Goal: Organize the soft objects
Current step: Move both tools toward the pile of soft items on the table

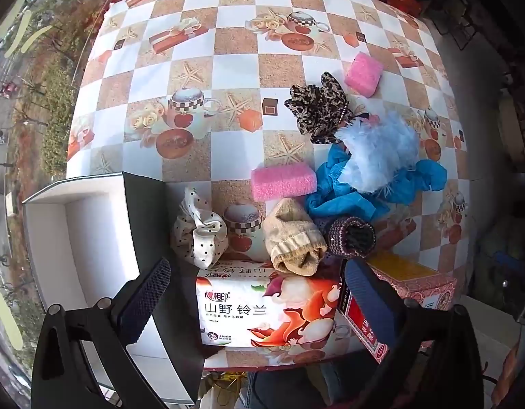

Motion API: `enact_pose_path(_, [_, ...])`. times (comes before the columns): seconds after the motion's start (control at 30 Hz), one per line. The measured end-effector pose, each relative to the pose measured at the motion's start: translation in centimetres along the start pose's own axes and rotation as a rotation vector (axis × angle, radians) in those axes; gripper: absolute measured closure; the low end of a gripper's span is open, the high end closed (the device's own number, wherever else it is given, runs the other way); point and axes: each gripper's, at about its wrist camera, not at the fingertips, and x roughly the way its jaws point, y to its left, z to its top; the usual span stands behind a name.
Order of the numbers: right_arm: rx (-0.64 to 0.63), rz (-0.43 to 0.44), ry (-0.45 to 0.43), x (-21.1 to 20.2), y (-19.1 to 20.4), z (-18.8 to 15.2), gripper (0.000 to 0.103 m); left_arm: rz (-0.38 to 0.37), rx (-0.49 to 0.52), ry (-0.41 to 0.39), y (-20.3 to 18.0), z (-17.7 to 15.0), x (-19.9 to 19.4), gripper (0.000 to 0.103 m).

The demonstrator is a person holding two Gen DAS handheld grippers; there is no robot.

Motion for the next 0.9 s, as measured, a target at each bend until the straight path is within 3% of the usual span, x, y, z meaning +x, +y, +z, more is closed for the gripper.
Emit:
enact_pose_path(0.67, [-0.006,-0.016,0.021,1.0,0.2,1.1,0.000,0.041,-0.010,-0.002,0.0,1.0,0.9,0.000])
enact_pose_path(0.9, [-0.007,-0.018,0.021,1.1,0.3,1.1,0.000,0.021,-0.004,0.032,0.1,1.3,1.7,0.000])
